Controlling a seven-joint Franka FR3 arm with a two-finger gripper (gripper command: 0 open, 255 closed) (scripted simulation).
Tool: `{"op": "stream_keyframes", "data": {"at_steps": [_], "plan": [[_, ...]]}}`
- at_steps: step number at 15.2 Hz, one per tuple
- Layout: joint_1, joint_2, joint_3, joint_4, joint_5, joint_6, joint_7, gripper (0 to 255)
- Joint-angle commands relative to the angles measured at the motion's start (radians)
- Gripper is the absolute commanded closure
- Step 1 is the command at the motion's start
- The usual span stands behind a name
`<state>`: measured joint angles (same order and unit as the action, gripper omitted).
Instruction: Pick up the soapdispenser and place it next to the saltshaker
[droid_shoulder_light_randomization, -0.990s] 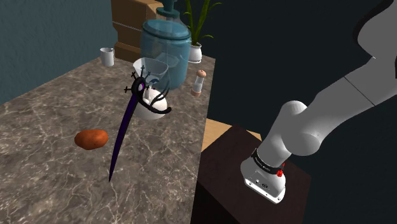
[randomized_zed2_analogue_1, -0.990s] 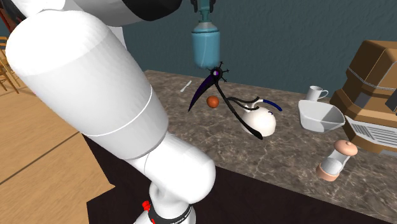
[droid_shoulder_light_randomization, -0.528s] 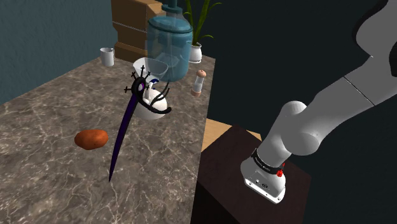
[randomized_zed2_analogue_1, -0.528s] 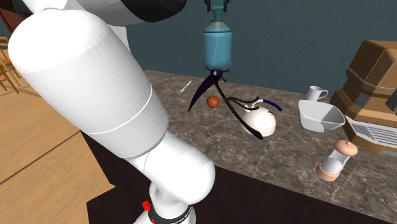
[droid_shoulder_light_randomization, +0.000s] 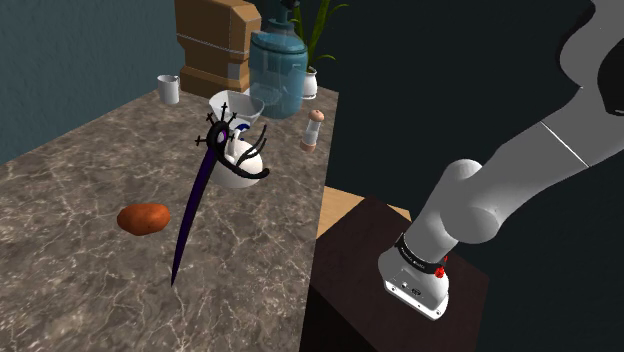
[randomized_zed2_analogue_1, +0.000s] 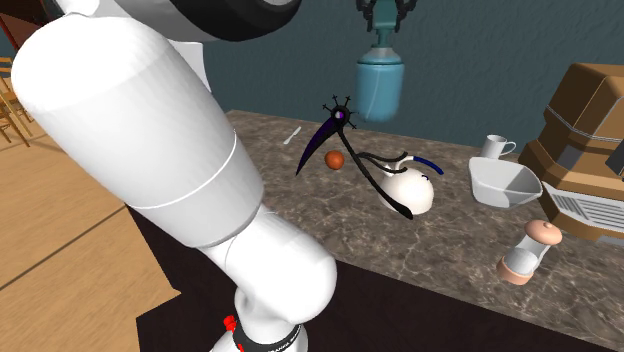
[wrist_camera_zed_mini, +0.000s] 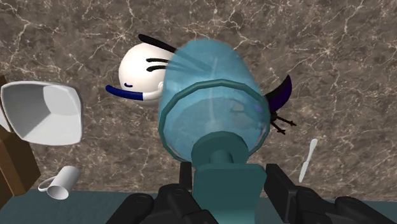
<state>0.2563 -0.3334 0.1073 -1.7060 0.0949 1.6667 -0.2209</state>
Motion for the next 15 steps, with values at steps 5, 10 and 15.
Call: {"op": "stream_keyframes", "data": {"at_steps": [5, 10, 15], "plan": [[-0.040, 0.056, -0.094, 0.011, 0.007, 0.034, -0.139, 255], [-0.076, 0.129, -0.168, 0.050, 0.022, 0.055, -0.253, 255], [-0.116, 0.226, -0.238, 0.123, 0.050, 0.065, -0.365, 255]]}}
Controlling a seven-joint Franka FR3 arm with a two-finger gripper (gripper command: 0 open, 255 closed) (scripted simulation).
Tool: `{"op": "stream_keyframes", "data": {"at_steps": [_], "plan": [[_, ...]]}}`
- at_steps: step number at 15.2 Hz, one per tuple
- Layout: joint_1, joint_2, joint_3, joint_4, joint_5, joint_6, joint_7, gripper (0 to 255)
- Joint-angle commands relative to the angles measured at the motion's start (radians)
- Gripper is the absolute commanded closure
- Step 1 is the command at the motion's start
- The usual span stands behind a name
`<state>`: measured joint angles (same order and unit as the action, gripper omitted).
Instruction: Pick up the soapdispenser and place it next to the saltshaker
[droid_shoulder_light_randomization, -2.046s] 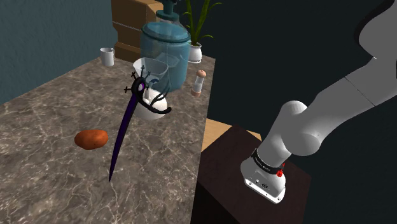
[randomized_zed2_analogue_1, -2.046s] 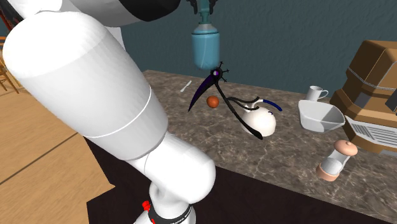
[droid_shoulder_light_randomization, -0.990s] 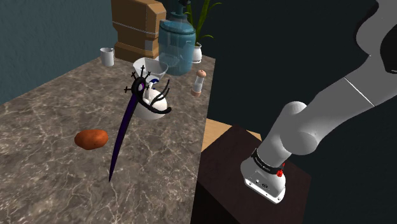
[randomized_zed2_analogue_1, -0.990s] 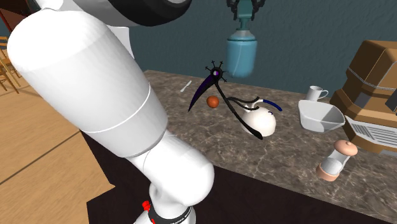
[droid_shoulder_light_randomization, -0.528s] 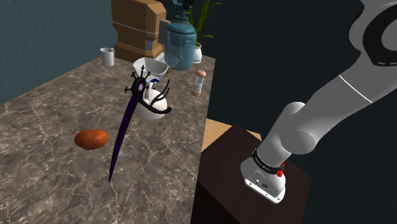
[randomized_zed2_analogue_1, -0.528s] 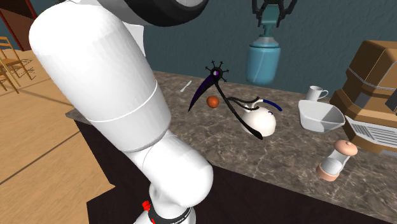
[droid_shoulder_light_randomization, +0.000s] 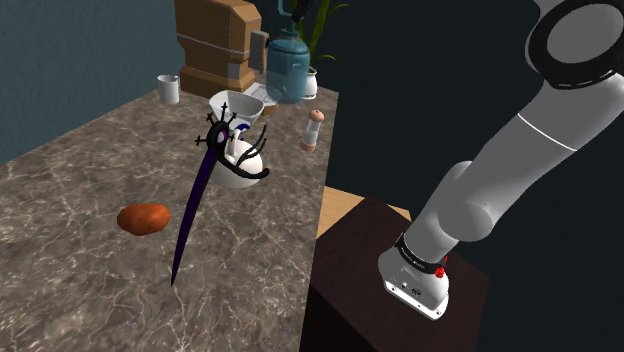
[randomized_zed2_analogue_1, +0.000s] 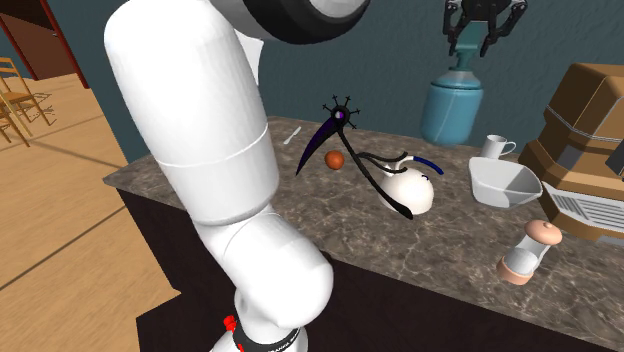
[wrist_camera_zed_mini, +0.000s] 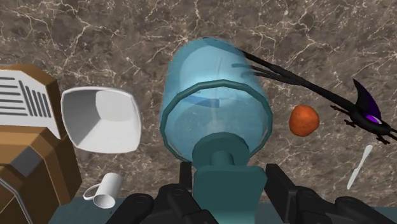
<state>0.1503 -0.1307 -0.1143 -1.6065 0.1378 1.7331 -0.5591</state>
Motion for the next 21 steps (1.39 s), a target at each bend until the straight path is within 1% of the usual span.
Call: {"op": "stream_keyframes", "data": {"at_steps": [1, 5, 9, 13, 14, 21], "plan": [[-0.019, 0.046, -0.029, 0.042, 0.014, -0.002, -0.049, 255], [-0.058, 0.147, -0.076, 0.135, 0.051, -0.010, -0.136, 255], [-0.108, 0.267, -0.114, 0.259, 0.097, -0.033, -0.217, 255], [-0.174, 0.411, -0.140, 0.427, 0.152, -0.078, -0.288, 255], [-0.205, 0.479, -0.148, 0.514, 0.177, -0.104, -0.311, 255], [-0.187, 0.430, -0.144, 0.345, 0.165, 0.015, -0.332, 255]]}}
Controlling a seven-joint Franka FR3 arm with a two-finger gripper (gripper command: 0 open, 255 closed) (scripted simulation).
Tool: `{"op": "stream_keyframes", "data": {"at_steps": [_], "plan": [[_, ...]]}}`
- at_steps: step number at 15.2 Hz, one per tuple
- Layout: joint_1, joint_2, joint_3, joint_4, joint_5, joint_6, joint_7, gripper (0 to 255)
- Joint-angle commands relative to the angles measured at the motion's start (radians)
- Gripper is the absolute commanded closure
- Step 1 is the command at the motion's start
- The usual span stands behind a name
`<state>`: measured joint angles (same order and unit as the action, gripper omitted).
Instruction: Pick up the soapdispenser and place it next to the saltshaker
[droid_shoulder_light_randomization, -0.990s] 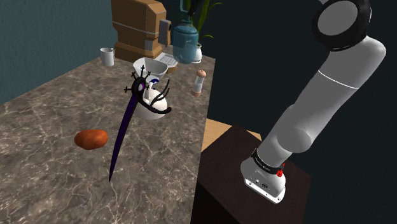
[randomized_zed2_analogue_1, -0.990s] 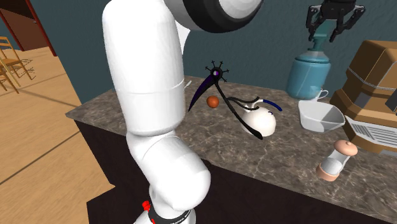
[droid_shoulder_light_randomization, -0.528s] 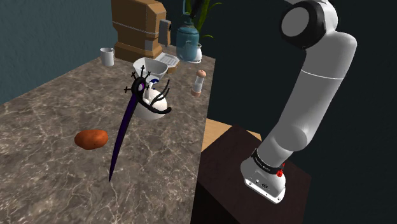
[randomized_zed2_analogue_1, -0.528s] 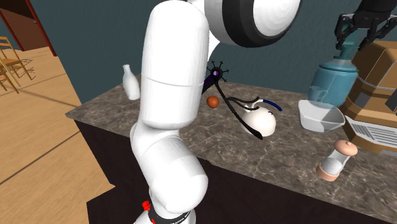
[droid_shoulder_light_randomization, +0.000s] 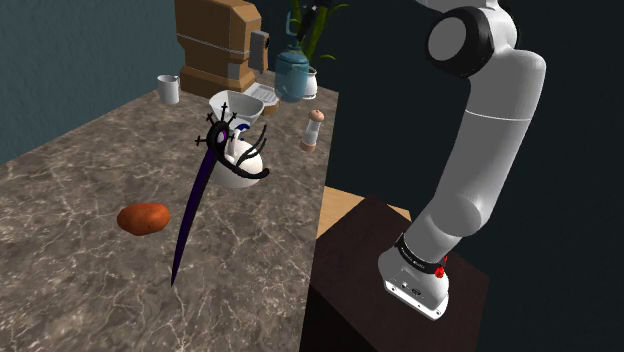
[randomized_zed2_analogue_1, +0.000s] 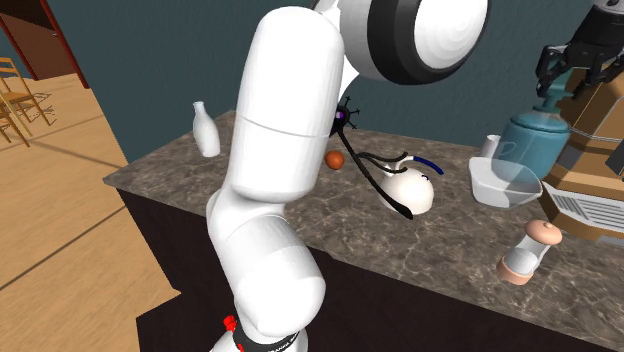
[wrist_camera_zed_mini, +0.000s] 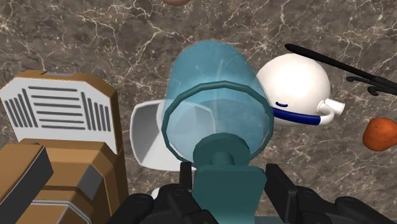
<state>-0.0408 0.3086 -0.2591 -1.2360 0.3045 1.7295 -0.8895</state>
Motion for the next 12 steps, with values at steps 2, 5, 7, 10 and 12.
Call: {"op": "stream_keyframes", "data": {"at_steps": [2, 5, 7, 10, 12], "plan": [[0.008, -0.019, 0.001, -0.066, -0.003, 0.049, -0.007, 255], [0.014, -0.030, 0.002, -0.122, -0.004, 0.094, -0.016, 255], [0.016, -0.036, 0.003, -0.157, -0.004, 0.122, -0.021, 255], [0.020, -0.042, 0.004, -0.205, -0.003, 0.164, -0.030, 255], [0.022, -0.044, 0.004, -0.235, -0.001, 0.191, -0.036, 255]]}}
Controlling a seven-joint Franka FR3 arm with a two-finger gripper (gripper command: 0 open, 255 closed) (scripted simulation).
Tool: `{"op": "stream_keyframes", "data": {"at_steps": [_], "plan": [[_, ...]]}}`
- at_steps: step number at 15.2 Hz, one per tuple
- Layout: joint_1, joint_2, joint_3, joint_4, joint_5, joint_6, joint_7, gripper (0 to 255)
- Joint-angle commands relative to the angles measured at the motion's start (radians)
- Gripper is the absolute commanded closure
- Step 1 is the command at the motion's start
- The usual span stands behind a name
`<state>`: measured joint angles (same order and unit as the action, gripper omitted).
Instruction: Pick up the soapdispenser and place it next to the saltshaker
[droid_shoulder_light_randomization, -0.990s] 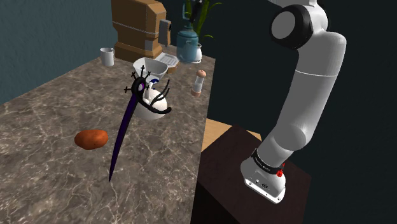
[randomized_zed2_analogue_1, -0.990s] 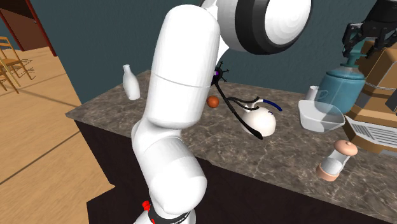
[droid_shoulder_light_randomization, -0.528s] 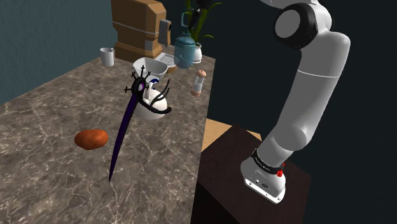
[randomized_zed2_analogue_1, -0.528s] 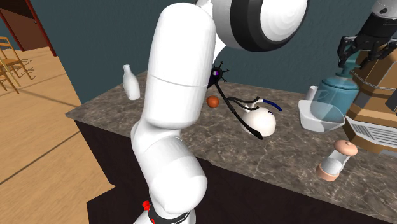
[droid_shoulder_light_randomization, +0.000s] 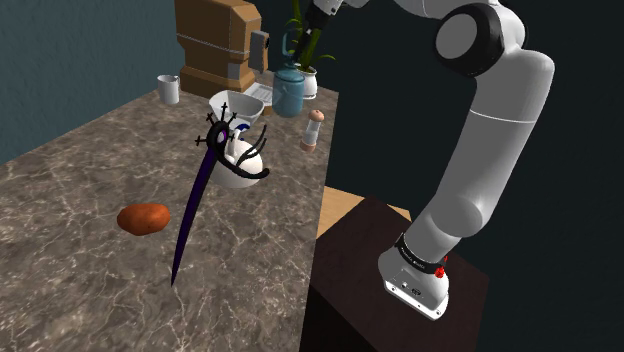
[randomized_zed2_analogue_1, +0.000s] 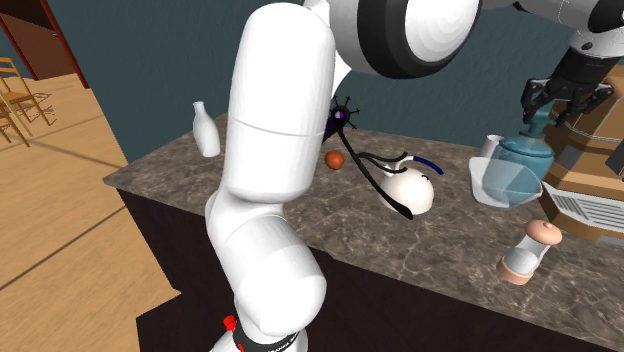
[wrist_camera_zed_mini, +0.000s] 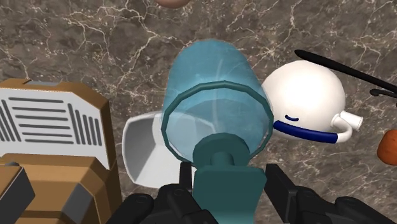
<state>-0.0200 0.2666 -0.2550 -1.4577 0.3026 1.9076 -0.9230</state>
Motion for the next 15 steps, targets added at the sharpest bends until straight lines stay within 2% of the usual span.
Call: {"op": "stream_keyframes", "data": {"at_steps": [1, 15], "plan": [[0.002, -0.003, 0.001, -0.028, 0.002, 0.027, -0.005, 255], [0.008, 0.011, 0.009, -0.194, 0.027, 0.202, -0.052, 255]]}}
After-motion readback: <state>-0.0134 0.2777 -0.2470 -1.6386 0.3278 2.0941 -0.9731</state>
